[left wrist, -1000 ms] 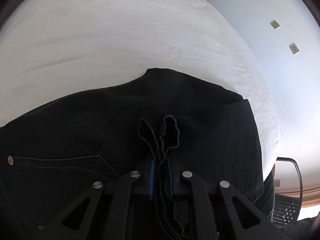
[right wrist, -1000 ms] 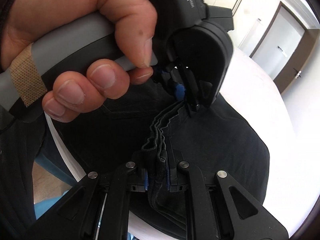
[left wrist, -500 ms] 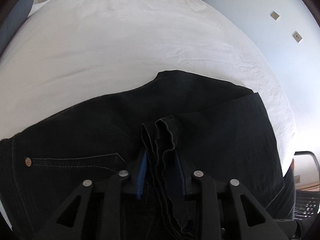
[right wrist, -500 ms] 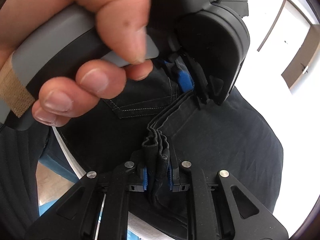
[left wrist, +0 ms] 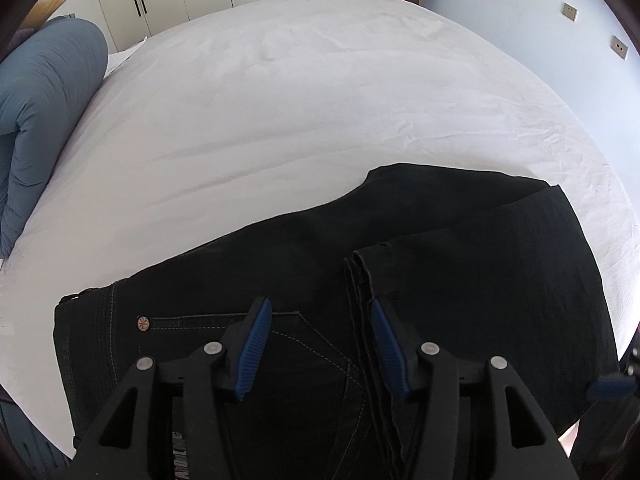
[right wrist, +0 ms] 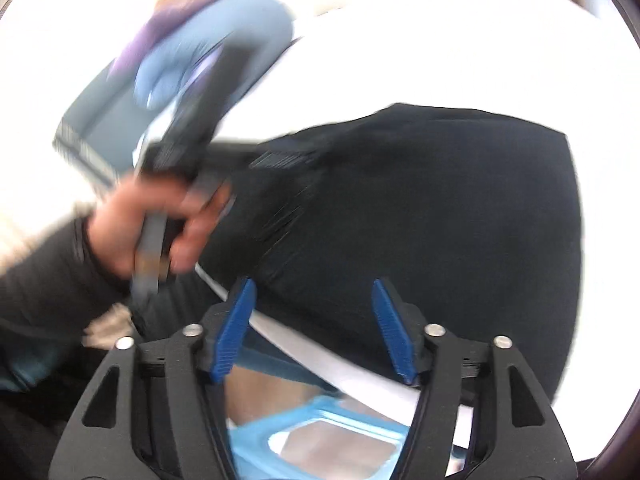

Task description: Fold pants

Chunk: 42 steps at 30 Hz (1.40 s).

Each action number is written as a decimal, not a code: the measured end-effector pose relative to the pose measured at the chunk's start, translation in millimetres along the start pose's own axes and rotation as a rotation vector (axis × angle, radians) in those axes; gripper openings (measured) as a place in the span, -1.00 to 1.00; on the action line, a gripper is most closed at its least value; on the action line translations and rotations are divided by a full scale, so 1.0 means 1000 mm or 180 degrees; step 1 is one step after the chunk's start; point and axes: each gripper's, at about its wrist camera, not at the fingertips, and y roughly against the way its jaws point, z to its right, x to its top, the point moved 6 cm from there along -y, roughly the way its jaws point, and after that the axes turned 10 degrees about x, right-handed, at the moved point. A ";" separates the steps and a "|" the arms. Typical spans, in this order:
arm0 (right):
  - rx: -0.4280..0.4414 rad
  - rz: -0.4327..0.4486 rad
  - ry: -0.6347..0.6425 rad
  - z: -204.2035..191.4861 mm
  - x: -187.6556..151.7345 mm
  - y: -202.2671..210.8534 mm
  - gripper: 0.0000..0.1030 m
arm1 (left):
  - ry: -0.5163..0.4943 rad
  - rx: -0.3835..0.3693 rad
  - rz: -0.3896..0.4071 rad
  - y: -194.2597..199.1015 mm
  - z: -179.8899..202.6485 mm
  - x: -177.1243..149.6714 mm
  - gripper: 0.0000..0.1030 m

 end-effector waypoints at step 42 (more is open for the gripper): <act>0.1007 -0.0657 -0.0719 0.114 0.005 0.002 -0.42 | 0.0027 0.0156 0.0107 0.012 0.044 -0.076 0.40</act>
